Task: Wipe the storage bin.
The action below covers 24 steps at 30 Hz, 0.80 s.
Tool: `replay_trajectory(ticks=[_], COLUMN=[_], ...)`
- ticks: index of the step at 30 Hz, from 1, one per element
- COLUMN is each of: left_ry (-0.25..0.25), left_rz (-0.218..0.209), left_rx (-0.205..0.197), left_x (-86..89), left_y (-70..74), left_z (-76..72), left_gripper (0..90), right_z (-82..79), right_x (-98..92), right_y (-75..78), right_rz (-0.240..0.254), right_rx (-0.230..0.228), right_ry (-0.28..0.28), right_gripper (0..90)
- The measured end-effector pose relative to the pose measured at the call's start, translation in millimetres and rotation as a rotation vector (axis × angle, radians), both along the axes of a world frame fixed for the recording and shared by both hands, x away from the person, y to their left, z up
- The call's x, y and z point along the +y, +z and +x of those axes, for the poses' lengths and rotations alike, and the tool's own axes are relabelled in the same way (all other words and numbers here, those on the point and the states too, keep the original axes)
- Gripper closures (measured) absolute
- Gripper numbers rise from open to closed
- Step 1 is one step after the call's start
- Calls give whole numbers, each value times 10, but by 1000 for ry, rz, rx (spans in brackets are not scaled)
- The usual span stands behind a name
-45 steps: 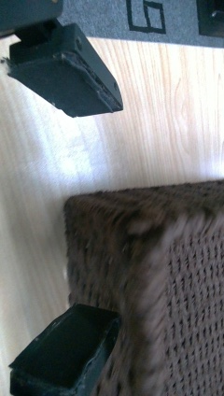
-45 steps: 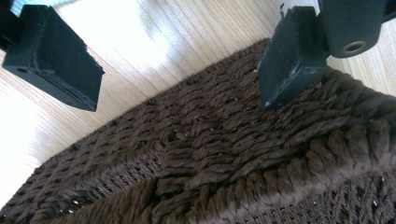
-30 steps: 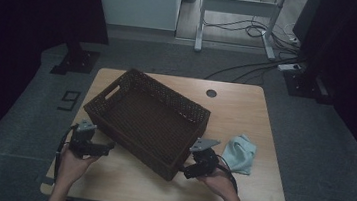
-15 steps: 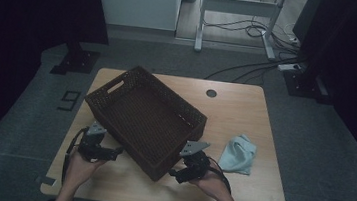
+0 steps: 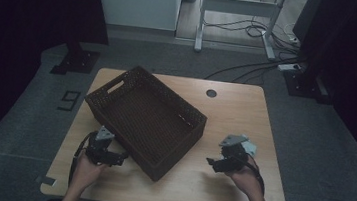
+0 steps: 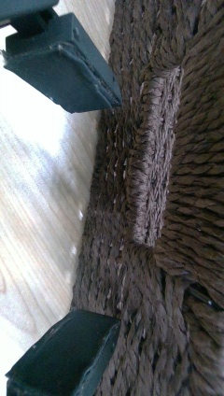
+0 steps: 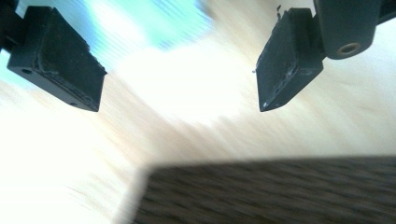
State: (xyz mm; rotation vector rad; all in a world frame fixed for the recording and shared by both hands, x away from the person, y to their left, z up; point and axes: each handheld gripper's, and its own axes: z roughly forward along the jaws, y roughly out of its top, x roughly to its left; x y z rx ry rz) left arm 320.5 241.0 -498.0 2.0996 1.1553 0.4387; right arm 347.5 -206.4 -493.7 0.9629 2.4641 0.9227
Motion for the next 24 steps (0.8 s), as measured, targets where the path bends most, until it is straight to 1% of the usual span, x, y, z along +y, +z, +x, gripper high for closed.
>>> replay_trajectory(ticks=[3, 7, 8, 11, 14, 16, 18, 19, 20, 23, 24], left_ry=[1, 2, 2, -1, -8, -9, -10, -12, -17, -25, -25], left_rz=[2, -1, -4, -9, -35, -30, -23, -22, -19, -9, -7], left_rx=[-2, -2, -5, -12, -19, -24, -30, -32, -34, -37, -38], left_x=[7, 21, 23, 23, 30, 30, 26, 24, 22, 2, -8], left_y=[-34, -74, -79, -87, -91, -94, -98, -100, -103, -110, -112], left_z=[10, 27, 29, 32, 40, 43, 44, 44, 46, 48, 48], left_gripper=[0, 0, 0, 0, 0, 0, 0, 0, 0, 0, 0], right_z=[60, 106, 120, 160, 204, 230, 254, 265, 271, 290, 289], right_x=[-258, -484, -525, -594, -613, -607, -603, -608, -612, -649, -653], right_y=[-22, -73, -97, -187, -274, -320, -353, -370, -382, -388, -382], right_rz=[-34, -56, -53, -62, -53, -62, -83, -85, -83, -44, -42], right_rx=[-7, 2, 11, 42, 80, 88, 91, 99, 105, 139, 144], right_ry=[-82, -154, -167, -177, -157, -156, -164, -160, -159, -175, -183], right_gripper=[150, 142, 139, 132, 133, 144, 202, 258, 284, 380, 423])
